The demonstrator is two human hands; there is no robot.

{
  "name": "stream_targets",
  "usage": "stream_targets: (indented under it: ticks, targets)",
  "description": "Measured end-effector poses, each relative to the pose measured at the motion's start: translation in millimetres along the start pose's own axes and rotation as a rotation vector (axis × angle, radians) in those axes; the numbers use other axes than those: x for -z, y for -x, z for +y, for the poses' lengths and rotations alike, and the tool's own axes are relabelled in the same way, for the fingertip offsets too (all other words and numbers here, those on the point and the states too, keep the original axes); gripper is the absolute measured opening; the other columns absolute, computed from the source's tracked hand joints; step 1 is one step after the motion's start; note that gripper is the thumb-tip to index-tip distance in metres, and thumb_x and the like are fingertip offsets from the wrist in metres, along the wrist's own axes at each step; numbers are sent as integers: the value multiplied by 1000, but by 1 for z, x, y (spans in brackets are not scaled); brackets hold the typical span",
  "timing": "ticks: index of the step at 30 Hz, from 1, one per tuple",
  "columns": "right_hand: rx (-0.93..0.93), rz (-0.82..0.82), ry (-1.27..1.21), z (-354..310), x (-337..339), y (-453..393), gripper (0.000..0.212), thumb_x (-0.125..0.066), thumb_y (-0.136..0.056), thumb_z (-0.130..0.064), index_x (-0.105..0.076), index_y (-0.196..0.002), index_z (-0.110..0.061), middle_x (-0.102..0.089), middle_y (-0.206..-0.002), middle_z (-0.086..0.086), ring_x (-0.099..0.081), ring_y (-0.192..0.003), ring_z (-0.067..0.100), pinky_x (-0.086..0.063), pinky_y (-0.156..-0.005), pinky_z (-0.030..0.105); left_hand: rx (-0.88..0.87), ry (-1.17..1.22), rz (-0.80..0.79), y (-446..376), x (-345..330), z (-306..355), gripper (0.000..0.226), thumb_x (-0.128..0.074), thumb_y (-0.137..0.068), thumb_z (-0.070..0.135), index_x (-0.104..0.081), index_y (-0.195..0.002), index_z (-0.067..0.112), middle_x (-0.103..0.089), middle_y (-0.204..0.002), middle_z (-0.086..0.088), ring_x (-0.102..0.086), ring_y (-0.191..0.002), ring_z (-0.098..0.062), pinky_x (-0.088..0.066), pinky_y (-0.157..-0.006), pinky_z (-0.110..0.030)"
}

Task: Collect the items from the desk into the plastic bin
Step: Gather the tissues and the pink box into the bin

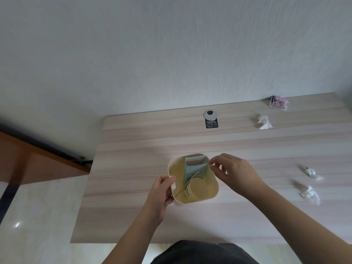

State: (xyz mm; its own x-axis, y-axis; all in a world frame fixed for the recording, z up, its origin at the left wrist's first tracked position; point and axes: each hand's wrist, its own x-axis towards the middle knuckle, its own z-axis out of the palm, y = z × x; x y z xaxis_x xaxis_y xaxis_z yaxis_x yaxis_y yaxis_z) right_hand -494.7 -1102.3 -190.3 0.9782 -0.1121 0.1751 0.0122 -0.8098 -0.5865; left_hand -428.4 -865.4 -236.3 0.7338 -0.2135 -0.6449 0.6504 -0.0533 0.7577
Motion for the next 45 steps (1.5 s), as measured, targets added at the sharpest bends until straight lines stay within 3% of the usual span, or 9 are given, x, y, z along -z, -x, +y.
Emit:
stream_targets:
  ticks: [6,10,16,20,25,29,37,45]
  targets:
    - [-83,28,6,12,4,7,6,-67,-87,-21,-70,-91,-22,-63,-80,-12,-58,-62,5,-44,-57,19,4,25,9,3,5,-2,17,-64,-89,20,-49,-83,13,-38,-53,5,-35,-41,-6,-30,-43,-22]
    - [-123,66,-27,12,3,16,10,-68,-87,-19,-70,-96,-21,-63,-88,-12,-57,-63,-1,-51,-59,25,7,14,-27,3,9,-3,19,-64,-88,22,-49,-83,13,-37,-52,6,-36,-41,-6,-32,-47,-24]
    - [-255,134,11,5,7,34,13,-67,-87,-20,-69,-101,-20,-65,-95,-8,-57,-66,-1,-50,-61,26,23,-12,-111,-4,24,-8,16,-64,-89,21,-52,-84,13,-38,-54,3,-38,-44,-8,-31,-56,-31]
    - [-337,101,74,0,7,58,16,-66,-88,-24,-69,-104,-20,-65,-98,-7,-61,-70,4,-51,-61,27,41,-45,-201,-10,16,-8,16,-64,-88,18,-51,-82,12,-39,-49,6,-37,-40,-7,-28,-53,-30]
    - [-494,126,79,-1,16,91,19,-64,-90,-26,-66,-108,-20,-64,-103,-5,-64,-76,7,-52,-66,30,94,-100,-322,-12,-5,-11,17,-68,-84,22,-54,-80,15,-50,-58,0,-48,-52,-12,-34,-57,-32]
    - [-617,154,104,-3,24,122,19,-61,-91,-30,-64,-109,-23,-61,-105,-10,-63,-79,6,-52,-67,31,122,-171,-425,-12,-27,-11,16,-69,-84,23,-56,-79,15,-59,-71,-8,-55,-70,-22,-44,-71,-38]
    - [-784,221,145,7,37,174,21,-59,-92,-33,-62,-112,-26,-60,-110,-11,-63,-81,6,-45,-65,24,135,-242,-531,-3,-77,-11,17,-68,-84,23,-53,-80,19,-65,-67,-1,-61,-61,-15,-45,-61,-31]
    - [-884,239,111,54,51,206,23,-58,-93,-31,-61,-115,-27,-59,-110,-10,-63,-80,8,-41,-63,24,123,-295,-501,5,-127,-24,17,-68,-84,24,-52,-78,21,-62,-67,-1,-58,-61,-16,-42,-62,-33]
